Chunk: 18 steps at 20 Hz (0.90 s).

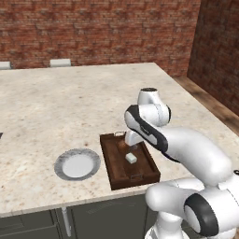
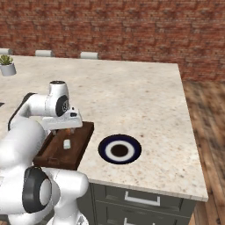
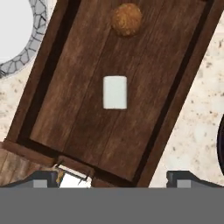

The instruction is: Move the dessert items from the plates to the tray.

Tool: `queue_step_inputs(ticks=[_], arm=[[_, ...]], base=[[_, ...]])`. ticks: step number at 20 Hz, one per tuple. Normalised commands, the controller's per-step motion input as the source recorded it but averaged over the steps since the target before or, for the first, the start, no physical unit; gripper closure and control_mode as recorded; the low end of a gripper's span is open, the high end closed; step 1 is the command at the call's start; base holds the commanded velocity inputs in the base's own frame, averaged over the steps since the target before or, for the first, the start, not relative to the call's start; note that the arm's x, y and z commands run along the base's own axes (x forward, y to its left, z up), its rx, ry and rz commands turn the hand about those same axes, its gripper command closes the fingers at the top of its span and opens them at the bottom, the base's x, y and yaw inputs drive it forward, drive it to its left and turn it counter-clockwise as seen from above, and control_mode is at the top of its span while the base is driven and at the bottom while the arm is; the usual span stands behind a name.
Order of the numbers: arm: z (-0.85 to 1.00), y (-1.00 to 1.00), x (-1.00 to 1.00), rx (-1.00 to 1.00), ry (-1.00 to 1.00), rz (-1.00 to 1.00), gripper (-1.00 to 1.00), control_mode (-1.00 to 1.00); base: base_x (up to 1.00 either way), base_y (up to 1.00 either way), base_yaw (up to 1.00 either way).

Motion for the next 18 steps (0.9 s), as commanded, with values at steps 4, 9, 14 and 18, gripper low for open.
queue_step_inputs(ticks=[4,9,14,18], arm=[[0.38,-0.07,-0.42,0.08,-0.23,0.00,-1.00,-1.00],[0.39,-0.08,-0.42,0.07,-0.22,0.00,-1.00,-1.00],[0.39,-0.08,-0.37,0.00,-0.06,0.00,-1.00,-1.00],[0.41,-0.10,-0.23,0.00,0.00,0.00,-1.00,-1.00]], base=[[0.00,0.00,0.00],[0.00,0.00,0.00],[0.00,0.00,0.00],[0.00,0.00,0.00]])
